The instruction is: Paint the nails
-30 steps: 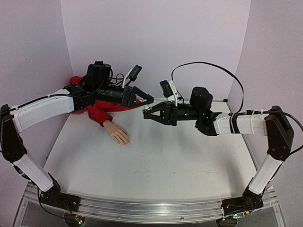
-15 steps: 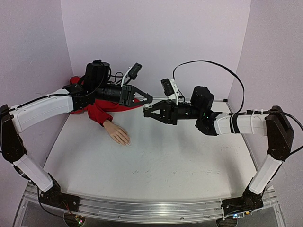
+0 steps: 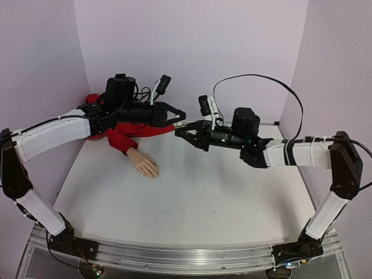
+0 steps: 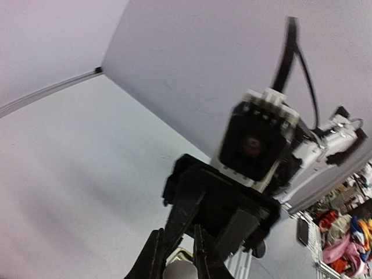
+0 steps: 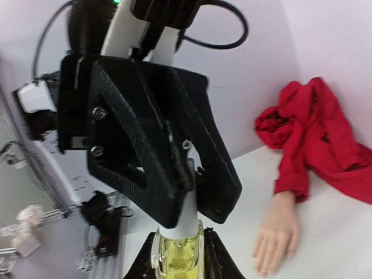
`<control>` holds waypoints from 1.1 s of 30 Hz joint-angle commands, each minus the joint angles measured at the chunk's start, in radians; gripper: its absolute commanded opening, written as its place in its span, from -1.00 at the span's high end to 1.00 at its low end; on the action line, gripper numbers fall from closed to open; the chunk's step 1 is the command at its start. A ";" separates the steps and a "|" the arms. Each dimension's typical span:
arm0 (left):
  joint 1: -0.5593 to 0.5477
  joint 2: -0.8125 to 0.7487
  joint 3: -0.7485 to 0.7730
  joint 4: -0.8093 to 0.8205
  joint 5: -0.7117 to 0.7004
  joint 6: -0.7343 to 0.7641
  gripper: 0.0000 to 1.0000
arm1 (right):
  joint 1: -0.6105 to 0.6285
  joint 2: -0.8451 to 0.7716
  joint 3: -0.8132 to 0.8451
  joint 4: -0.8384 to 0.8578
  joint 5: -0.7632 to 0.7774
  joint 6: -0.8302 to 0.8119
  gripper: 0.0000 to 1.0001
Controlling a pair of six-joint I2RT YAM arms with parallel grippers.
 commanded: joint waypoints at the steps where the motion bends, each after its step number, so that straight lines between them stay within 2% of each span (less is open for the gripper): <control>1: -0.042 -0.020 0.105 -0.214 -0.364 -0.004 1.00 | 0.059 -0.087 0.035 -0.097 0.708 -0.249 1.00; 3: -0.055 0.005 0.155 -0.298 -0.499 -0.034 1.00 | 0.121 -0.056 0.085 -0.143 1.009 -0.317 1.00; 5: -0.062 0.025 0.183 -0.323 -0.542 -0.055 1.00 | 0.160 -0.016 0.132 -0.149 1.183 -0.364 1.00; 8: -0.072 0.058 0.221 -0.347 -0.566 -0.082 1.00 | 0.201 0.037 0.198 -0.145 1.306 -0.442 1.00; 11: -0.073 0.066 0.233 -0.348 -0.540 -0.085 1.00 | 0.206 0.062 0.244 -0.164 1.258 -0.452 1.00; 13: -0.072 0.061 0.239 -0.345 -0.492 -0.063 1.00 | 0.206 0.054 0.239 -0.171 1.174 -0.462 1.00; 14: -0.072 0.057 0.241 -0.341 -0.468 -0.048 0.91 | 0.201 0.045 0.228 -0.170 1.112 -0.461 1.00; 16: -0.070 0.039 0.236 -0.323 -0.415 -0.021 0.42 | 0.178 0.017 0.194 -0.173 0.950 -0.448 1.00; 18: -0.062 0.010 0.206 -0.277 -0.358 -0.007 -0.01 | 0.130 -0.029 0.135 -0.172 0.709 -0.404 1.00; 22: -0.033 -0.058 0.098 -0.115 -0.179 -0.010 -0.42 | -0.031 -0.091 0.057 -0.129 0.168 -0.226 1.00; 24: -0.020 -0.068 0.070 -0.074 -0.089 -0.012 -0.53 | -0.069 -0.104 0.045 -0.104 -0.035 -0.170 1.00; 27: -0.008 -0.050 0.064 -0.052 0.002 -0.035 -0.58 | -0.087 -0.119 0.040 -0.085 -0.211 -0.111 1.00; 29: -0.004 -0.039 0.064 -0.045 0.031 -0.047 -0.60 | -0.089 -0.125 0.040 -0.060 -0.289 -0.068 1.00; 33: -0.005 -0.030 0.071 -0.018 0.098 -0.043 -0.61 | -0.088 -0.116 0.054 -0.036 -0.329 -0.021 1.00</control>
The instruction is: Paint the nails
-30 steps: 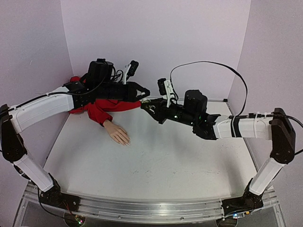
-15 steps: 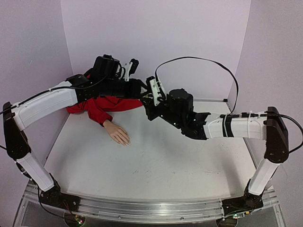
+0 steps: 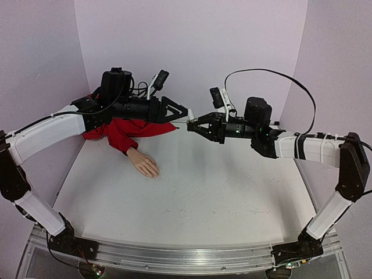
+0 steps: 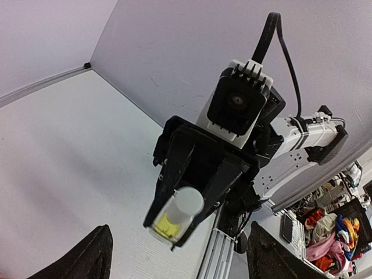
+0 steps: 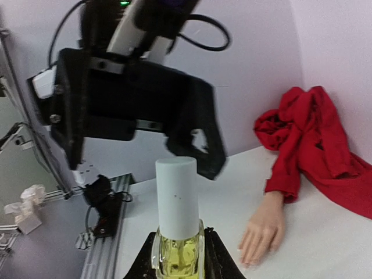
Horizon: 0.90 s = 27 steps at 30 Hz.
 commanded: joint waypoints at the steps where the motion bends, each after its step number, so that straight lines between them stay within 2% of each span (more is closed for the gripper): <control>1: 0.000 -0.001 0.013 0.103 0.154 -0.005 -0.58 | 0.011 -0.039 0.029 0.123 -0.208 0.104 1.00; 7: -0.010 0.028 0.035 0.124 0.236 -0.010 -0.11 | 0.011 0.030 0.071 0.208 -0.247 0.210 1.00; 12: -0.023 0.021 0.023 0.129 0.234 0.007 0.00 | 0.011 0.026 0.064 0.238 -0.208 0.214 1.00; 19: -0.025 0.032 0.042 0.132 0.229 0.016 0.27 | 0.011 0.048 0.077 0.238 -0.227 0.218 1.00; 27: -0.027 0.057 0.063 0.132 0.202 0.003 0.48 | 0.011 0.047 0.070 0.238 -0.226 0.211 1.00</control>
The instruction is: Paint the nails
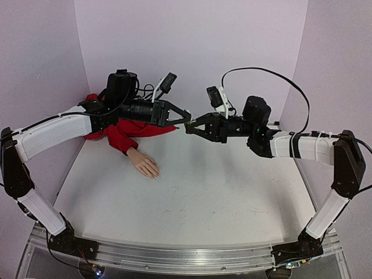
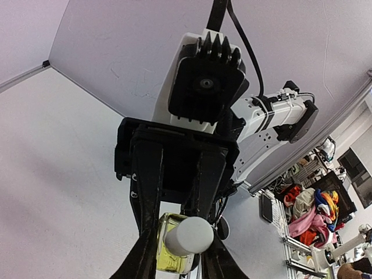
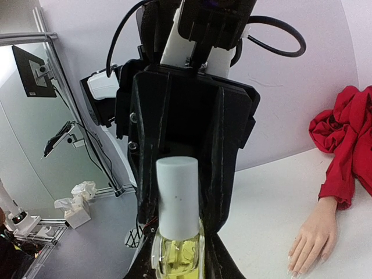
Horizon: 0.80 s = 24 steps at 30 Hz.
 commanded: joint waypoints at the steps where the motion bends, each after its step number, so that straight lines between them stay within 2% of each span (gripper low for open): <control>1: -0.013 0.014 0.061 0.055 0.007 -0.005 0.49 | -0.002 0.002 0.042 0.079 -0.003 0.002 1.00; 6: -0.014 0.019 0.067 0.055 -0.007 -0.009 0.53 | -0.002 0.004 0.040 0.074 0.001 -0.005 1.00; 13: -0.014 0.028 0.075 0.055 -0.039 -0.022 0.46 | -0.002 0.000 0.042 0.019 0.028 -0.051 1.00; 18: -0.015 0.026 0.068 0.054 -0.076 -0.019 0.79 | -0.001 -0.026 0.032 -0.023 0.108 -0.088 1.00; 21: -0.018 0.018 0.049 0.054 -0.123 -0.011 1.00 | 0.005 -0.044 0.037 -0.110 0.255 -0.155 1.00; 23: -0.024 0.006 0.031 0.051 -0.197 -0.009 1.00 | 0.032 -0.067 0.043 -0.201 0.480 -0.225 1.00; 24: -0.026 -0.001 0.021 0.049 -0.242 -0.011 1.00 | 0.065 -0.082 0.043 -0.246 0.659 -0.268 1.00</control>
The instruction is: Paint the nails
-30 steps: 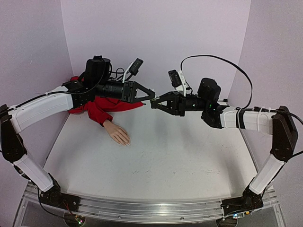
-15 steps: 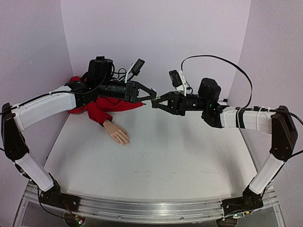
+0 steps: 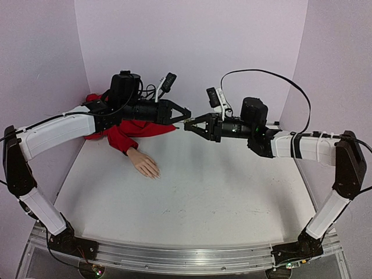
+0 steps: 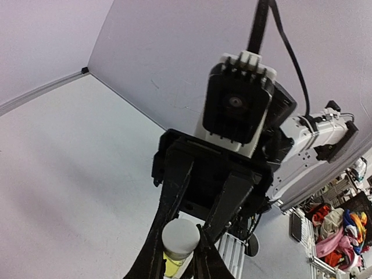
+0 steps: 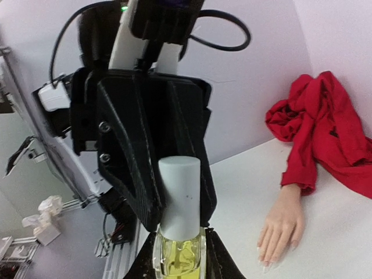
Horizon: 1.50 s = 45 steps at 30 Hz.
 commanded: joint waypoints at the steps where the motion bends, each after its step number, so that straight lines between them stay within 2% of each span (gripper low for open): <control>1: -0.030 -0.048 -0.010 0.040 -0.140 -0.034 1.00 | 0.114 -0.088 0.041 -0.144 0.735 -0.220 1.00; 2: -0.040 -0.058 -0.025 0.036 -0.207 -0.038 1.00 | 0.178 -0.092 0.037 -0.147 1.101 -0.267 1.00; 3: -0.047 -0.067 -0.038 0.030 -0.272 -0.042 1.00 | 0.241 -0.083 0.036 -0.125 1.363 -0.311 1.00; 4: -0.053 -0.072 -0.048 0.020 -0.330 -0.051 1.00 | 0.289 -0.064 0.036 -0.047 1.555 -0.360 1.00; 6: -0.057 -0.072 -0.047 -0.013 -0.404 -0.072 1.00 | 0.359 -0.007 0.047 0.117 1.760 -0.542 1.00; 8: -0.059 -0.057 -0.018 -0.073 -0.444 -0.087 1.00 | 0.398 0.057 0.096 0.198 1.801 -0.660 1.00; 10: -0.058 -0.035 0.023 -0.130 -0.445 -0.081 1.00 | 0.406 0.100 0.154 0.168 1.727 -0.663 1.00; 12: -0.058 -0.034 0.031 -0.143 -0.428 -0.073 1.00 | 0.406 0.107 0.177 0.126 1.587 -0.633 1.00; 16: -0.057 -0.067 0.015 -0.140 -0.390 -0.041 1.00 | 0.387 0.061 0.136 0.105 1.357 -0.584 1.00; 18: -0.055 -0.082 0.008 -0.138 -0.372 -0.021 0.76 | 0.355 0.005 0.083 0.090 1.150 -0.525 1.00; 20: -0.048 -0.097 -0.007 -0.122 -0.343 -0.007 0.37 | 0.291 -0.047 0.046 0.046 0.893 -0.442 1.00; 22: -0.031 -0.114 -0.029 -0.093 -0.297 -0.002 0.05 | 0.197 -0.079 0.025 -0.003 0.624 -0.356 1.00; 23: -0.022 -0.118 -0.038 -0.073 -0.263 0.001 -0.07 | 0.168 -0.090 0.015 -0.016 0.536 -0.324 1.00; 26: 0.019 -0.123 -0.061 -0.012 -0.134 -0.011 -0.41 | 0.094 -0.120 -0.012 -0.033 0.323 -0.251 1.00; 29: 0.055 -0.118 -0.091 0.077 -0.020 -0.060 -0.56 | 0.020 -0.115 -0.013 -0.009 0.072 -0.139 1.00; 33: 0.058 -0.084 -0.110 0.228 0.135 -0.124 -0.64 | 0.002 -0.030 0.052 0.050 -0.199 0.009 1.00; 36: 0.052 -0.055 -0.096 0.276 0.193 -0.164 -0.64 | 0.002 0.040 0.093 0.137 -0.300 0.115 1.00; 40: 0.032 -0.049 -0.085 0.304 0.229 -0.145 -0.53 | 0.001 0.076 0.108 0.185 -0.286 0.151 1.00; 43: 0.022 -0.047 -0.081 0.306 0.243 -0.136 -0.26 | 0.001 0.080 0.105 0.217 -0.262 0.168 1.00; 45: 0.022 -0.047 -0.085 0.306 0.237 -0.134 -0.19 | 0.001 0.075 0.097 0.228 -0.239 0.169 1.00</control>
